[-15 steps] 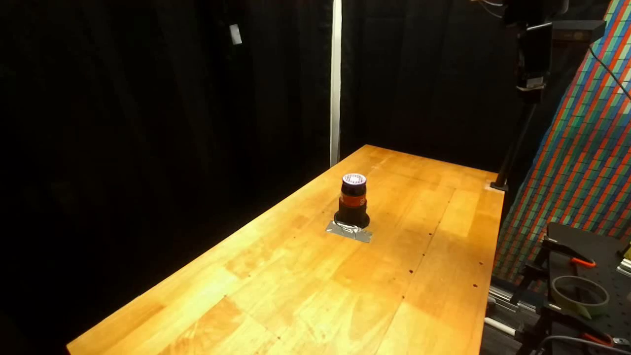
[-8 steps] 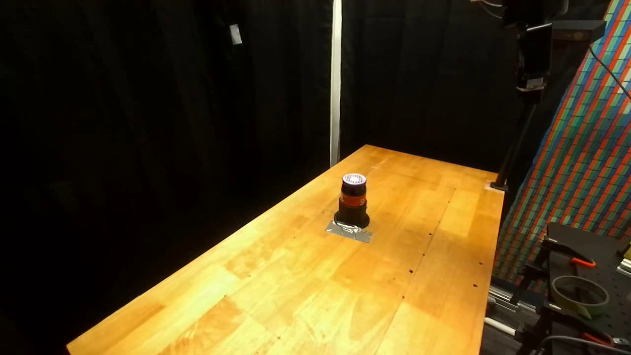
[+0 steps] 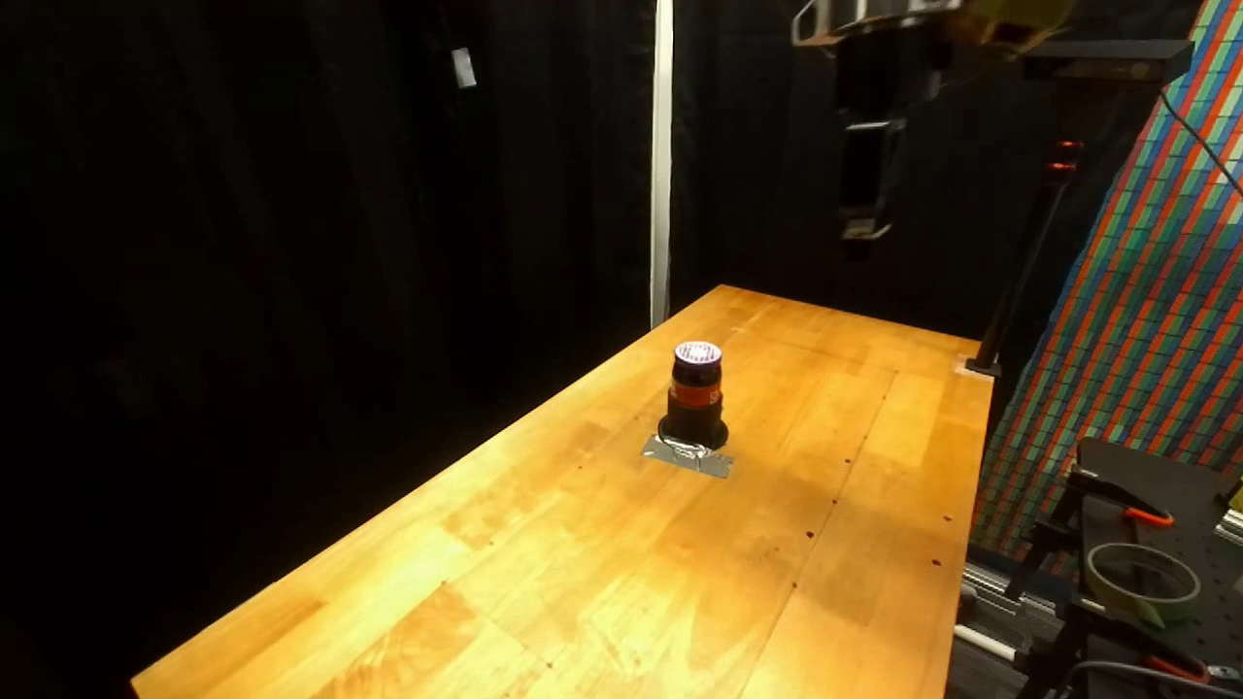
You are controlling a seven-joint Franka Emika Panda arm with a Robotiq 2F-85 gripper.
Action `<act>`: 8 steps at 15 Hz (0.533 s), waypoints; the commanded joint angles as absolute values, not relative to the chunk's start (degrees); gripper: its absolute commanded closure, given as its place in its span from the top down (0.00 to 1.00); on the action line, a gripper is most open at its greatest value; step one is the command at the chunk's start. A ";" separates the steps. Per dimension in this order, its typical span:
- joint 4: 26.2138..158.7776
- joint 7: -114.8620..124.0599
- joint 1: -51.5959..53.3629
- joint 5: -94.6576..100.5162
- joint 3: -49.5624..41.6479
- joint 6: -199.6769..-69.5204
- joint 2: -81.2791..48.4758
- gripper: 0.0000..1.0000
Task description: Put a rubber band around the base of the cup
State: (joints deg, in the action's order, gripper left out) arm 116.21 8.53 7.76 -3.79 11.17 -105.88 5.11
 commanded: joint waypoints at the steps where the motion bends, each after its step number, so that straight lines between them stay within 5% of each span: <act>1: 104.82 16.37 8.98 3.08 11.83 -111.72 -8.40 1.00; 8: 92.14 22.12 11.79 14.62 5.54 -118.08 -24.79 1.00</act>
